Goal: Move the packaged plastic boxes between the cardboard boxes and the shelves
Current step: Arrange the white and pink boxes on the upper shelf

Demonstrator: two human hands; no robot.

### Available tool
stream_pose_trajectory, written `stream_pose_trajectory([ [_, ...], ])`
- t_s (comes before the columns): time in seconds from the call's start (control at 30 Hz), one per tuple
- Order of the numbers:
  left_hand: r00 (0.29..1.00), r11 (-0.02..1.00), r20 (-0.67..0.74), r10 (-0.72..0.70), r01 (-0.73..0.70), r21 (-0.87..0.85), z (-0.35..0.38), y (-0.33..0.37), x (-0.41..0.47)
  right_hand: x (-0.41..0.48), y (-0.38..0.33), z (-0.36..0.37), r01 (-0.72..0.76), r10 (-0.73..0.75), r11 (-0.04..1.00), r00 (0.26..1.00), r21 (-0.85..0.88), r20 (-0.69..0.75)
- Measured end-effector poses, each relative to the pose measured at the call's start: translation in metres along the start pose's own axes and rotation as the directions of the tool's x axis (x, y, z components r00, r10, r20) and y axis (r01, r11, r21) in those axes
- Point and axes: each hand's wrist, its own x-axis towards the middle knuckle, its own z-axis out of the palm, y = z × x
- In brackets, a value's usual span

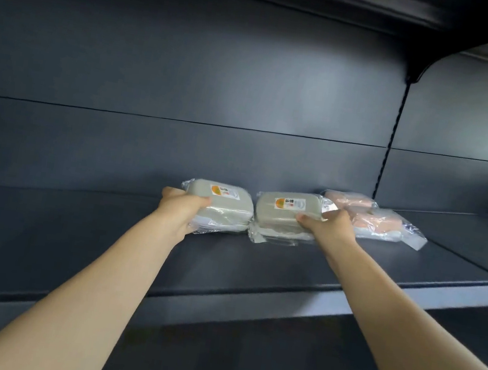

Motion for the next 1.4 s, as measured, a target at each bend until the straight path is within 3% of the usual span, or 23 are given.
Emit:
stream_pose_trajectory([
  [0.3,0.977,0.976,-0.03,0.212,-0.211,0.053,-0.011,0.006,-0.138,-0.087,0.007,-0.094,0.103,-0.111,0.983,0.993,0.153,0.044],
  [0.47,0.969,0.972,-0.068,0.236,-0.235,0.029,-0.001,-0.03,-0.234,-0.115,0.037,-0.159,0.11,-0.139,0.979,0.976,0.172,0.167],
  [0.7,0.996,0.995,-0.085,0.001,-0.009,-0.098,0.031,-0.126,-0.338,-0.161,0.145,-0.216,-0.037,0.004,0.994,0.95,0.101,0.311],
  [0.93,0.974,0.977,-0.083,-0.212,0.211,-0.011,0.047,-0.228,-0.38,-0.203,0.261,-0.229,-0.224,0.224,0.974,0.903,-0.043,0.367],
  [1.23,0.861,0.859,-0.098,-0.5,0.507,0.072,0.029,-0.369,-0.349,-0.215,0.397,-0.18,-0.362,0.502,0.848,0.782,-0.388,0.369],
  [1.4,0.77,0.76,-0.184,-0.611,0.635,0.138,0.017,-0.439,-0.328,-0.22,0.451,-0.145,-0.33,0.597,0.747,0.714,-0.577,0.365],
])
